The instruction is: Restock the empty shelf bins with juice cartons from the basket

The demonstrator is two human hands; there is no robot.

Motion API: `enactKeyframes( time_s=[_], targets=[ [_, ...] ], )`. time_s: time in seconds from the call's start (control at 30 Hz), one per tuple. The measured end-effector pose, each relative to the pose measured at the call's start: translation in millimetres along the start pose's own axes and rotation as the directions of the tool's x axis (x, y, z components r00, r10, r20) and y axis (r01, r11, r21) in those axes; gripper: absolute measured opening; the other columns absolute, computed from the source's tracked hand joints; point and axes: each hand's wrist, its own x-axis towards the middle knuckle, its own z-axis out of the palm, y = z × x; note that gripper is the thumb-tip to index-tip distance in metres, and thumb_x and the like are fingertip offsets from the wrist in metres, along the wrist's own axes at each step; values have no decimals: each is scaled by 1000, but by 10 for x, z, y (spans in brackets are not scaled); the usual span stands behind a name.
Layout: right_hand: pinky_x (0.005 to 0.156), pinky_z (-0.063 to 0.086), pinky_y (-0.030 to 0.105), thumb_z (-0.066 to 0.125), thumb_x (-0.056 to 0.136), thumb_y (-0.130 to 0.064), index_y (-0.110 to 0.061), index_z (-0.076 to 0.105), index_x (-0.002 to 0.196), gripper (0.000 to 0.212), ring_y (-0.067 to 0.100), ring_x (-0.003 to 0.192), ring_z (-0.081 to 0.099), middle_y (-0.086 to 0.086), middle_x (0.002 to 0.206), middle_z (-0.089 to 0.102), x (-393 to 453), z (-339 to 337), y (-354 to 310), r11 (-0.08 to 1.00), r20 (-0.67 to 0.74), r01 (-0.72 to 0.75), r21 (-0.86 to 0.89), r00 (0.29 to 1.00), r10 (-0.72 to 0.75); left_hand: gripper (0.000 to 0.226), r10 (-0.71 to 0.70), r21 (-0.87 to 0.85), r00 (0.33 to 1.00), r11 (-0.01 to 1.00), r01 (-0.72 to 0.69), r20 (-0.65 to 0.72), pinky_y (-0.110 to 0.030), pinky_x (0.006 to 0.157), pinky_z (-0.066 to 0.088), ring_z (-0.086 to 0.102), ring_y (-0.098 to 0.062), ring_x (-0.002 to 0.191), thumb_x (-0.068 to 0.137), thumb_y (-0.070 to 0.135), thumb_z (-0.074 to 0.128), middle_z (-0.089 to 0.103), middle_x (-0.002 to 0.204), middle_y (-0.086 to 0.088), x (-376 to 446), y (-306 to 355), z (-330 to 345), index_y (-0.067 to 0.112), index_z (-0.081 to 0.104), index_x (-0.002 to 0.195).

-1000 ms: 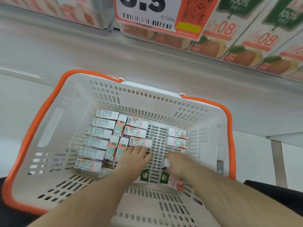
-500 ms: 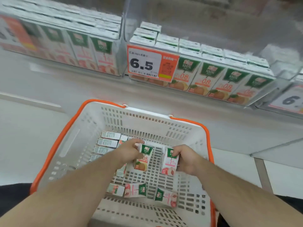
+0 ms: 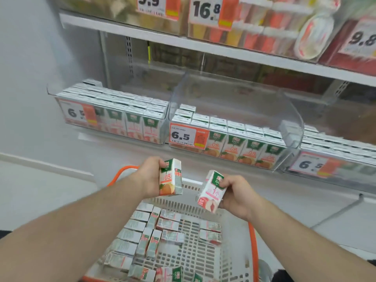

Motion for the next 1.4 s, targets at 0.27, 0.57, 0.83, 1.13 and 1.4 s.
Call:
enactKeyframes(
  time_s=[0.27,0.57,0.83,1.13,1.4],
  targets=[
    [77,49,43,51,74,18,-5,67,103,40,31,83,61,18,89,66,-229,397,-338,915,68,369,-163,930,-362,28,240,702,961,662,-263,134,-29,59,41,48,-19,50,84,29,67,48,56,-1,-412,477,46,15,52,66],
    [84,53,28,72,61,-6,-23,72,102,45,9,93,68,-6,98,75,-352,933,-681,506,312,689,-518,704,-638,29,416,850,777,18,-526,472,-26,81,52,64,-7,92,75,30,71,63,96,23,-564,659,-198,44,57,97],
    [95,48,57,65,74,-10,-12,66,117,43,36,105,65,18,111,71,-258,1352,-1035,672,360,682,-290,728,-583,26,635,628,648,312,-713,421,-26,85,52,67,-3,93,82,23,76,72,96,13,-713,934,-310,30,65,104],
    [61,59,35,59,86,-37,-23,68,85,16,25,83,69,3,86,71,103,2151,-1407,315,294,646,-695,656,-695,20,774,661,612,374,-651,165,-32,78,54,68,-6,83,84,33,71,72,87,11,-670,1231,-578,33,62,103],
    [80,50,31,58,92,-40,-18,59,112,29,19,92,58,-3,96,60,842,2753,-1914,-79,382,529,-845,493,-782,45,487,318,810,864,-391,-327,-30,67,47,64,-23,73,93,52,53,73,73,-2,-548,1488,-912,15,74,78]
  ],
)
